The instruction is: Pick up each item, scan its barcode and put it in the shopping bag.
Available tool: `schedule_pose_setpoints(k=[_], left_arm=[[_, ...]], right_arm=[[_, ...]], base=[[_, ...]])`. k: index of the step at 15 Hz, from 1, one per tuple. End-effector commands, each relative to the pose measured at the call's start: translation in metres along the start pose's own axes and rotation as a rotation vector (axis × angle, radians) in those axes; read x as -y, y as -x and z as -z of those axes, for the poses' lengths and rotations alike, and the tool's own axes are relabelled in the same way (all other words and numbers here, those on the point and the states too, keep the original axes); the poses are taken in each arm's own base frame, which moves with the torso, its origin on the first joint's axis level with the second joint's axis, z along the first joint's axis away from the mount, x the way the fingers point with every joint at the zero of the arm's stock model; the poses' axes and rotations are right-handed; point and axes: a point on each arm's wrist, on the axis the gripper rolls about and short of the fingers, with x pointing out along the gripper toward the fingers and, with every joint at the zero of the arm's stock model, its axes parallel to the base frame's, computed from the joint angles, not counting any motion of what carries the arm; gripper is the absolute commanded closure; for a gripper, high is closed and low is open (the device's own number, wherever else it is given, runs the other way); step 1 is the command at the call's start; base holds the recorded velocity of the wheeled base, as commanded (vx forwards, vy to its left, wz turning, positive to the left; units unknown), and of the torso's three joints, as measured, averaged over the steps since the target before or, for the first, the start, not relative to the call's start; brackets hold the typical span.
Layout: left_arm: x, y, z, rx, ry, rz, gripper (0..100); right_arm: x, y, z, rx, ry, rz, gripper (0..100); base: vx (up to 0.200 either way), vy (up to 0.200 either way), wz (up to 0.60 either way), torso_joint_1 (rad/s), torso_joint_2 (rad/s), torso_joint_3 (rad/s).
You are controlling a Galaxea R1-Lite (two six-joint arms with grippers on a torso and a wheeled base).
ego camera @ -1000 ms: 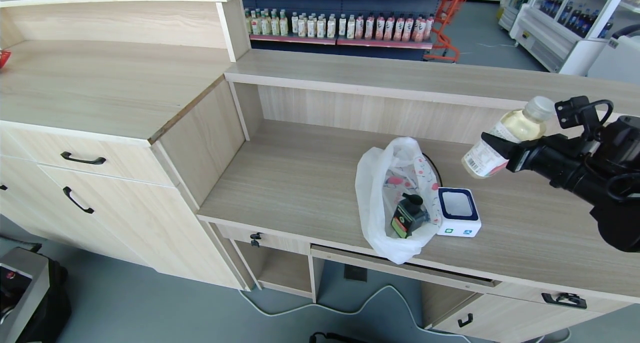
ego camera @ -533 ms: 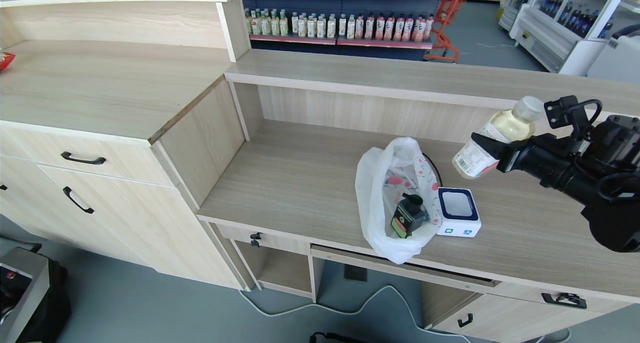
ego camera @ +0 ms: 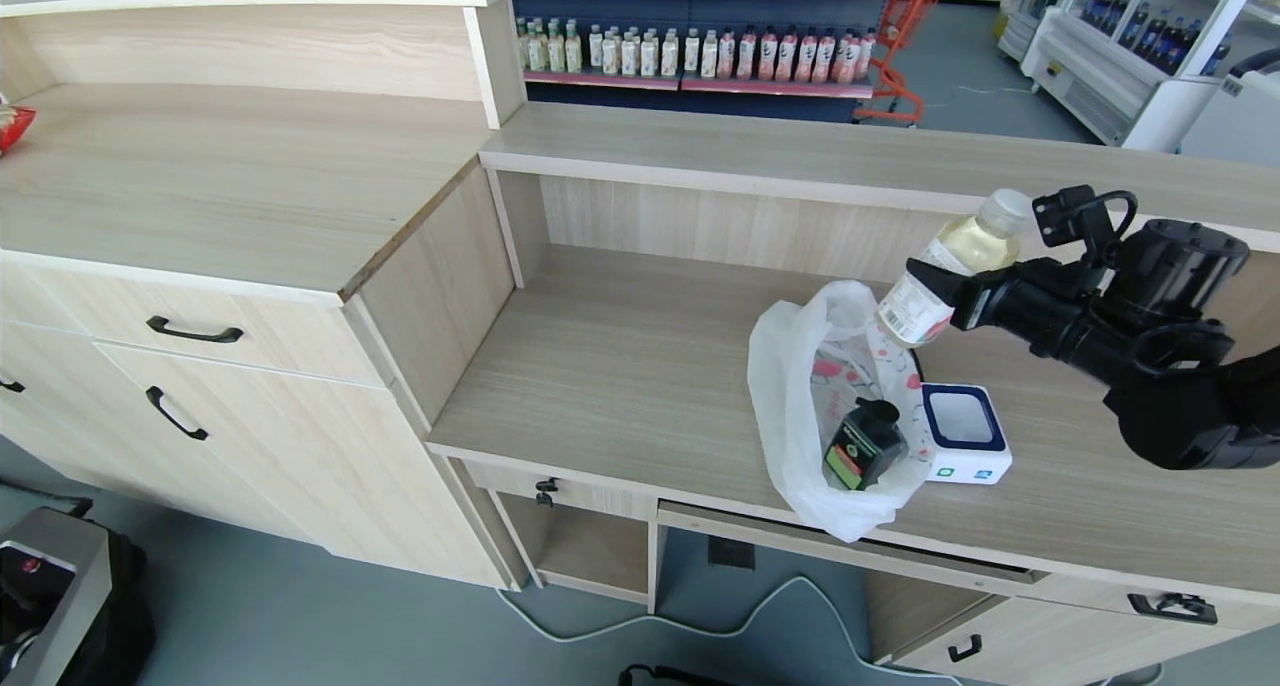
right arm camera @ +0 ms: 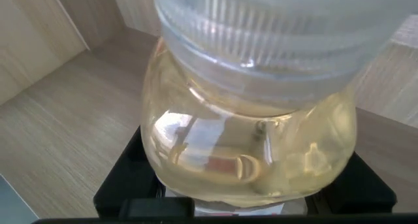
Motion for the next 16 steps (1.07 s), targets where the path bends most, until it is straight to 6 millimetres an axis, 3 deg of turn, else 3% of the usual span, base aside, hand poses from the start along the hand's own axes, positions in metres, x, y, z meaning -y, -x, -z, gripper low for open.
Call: schedule_pose_setpoints(k=[1,5,10,16], left_arm=[[0.0,0.0,0.0,0.0,0.0,-0.002,0],[0.0,0.0,0.0,0.001,0.0,-0.006,0],[0.0,0.0,0.0,0.001,0.0,-0.006,0],[0.0,0.0,0.0,0.001,0.0,-0.006,0]], right_arm=[[0.002,-0.009,0.009,-0.017,-0.008,-0.004,100],[0.005,-0.033,0.031,-0.056,-0.014,-0.006,100],[0.006,-0.038,0.063,-0.121,-0.006,0.001,100],[0.004,-0.046,0.076,-0.136,0.009,0.011,100]], base=[[0.0,0.0,0.0,0.0,0.0,0.0],[0.0,0.0,0.0,0.0,0.0,0.0],[0.0,0.0,0.0,0.0,0.0,0.0],[0.0,0.0,0.0,0.0,0.0,0.0]])
